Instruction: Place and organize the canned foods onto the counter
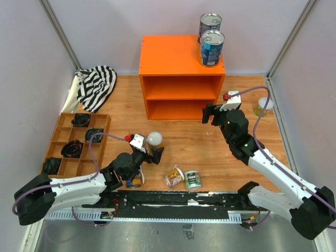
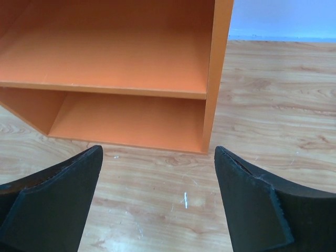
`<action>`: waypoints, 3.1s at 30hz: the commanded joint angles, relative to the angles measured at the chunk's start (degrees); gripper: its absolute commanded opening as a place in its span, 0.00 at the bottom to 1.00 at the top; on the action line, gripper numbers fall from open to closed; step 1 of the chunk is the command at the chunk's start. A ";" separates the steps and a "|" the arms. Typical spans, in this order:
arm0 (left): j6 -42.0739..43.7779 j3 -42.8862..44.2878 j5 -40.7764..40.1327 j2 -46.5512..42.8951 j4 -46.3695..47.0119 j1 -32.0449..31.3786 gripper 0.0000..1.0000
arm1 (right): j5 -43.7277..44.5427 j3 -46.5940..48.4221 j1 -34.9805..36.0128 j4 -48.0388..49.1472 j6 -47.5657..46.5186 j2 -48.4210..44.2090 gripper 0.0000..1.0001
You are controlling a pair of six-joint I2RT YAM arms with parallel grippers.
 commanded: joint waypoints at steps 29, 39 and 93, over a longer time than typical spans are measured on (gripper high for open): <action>10.70 1.13 3.15 9.64 16.65 -0.55 0.34 | -12.38 12.78 -15.35 19.11 -2.81 24.78 0.63; 10.31 0.54 4.00 7.69 15.60 -0.54 0.18 | -14.84 13.44 -17.47 22.24 -2.55 28.84 0.41; 11.72 33.97 4.21 -5.99 -20.01 -4.15 0.00 | -19.79 1.76 -15.94 16.84 -2.81 11.57 0.01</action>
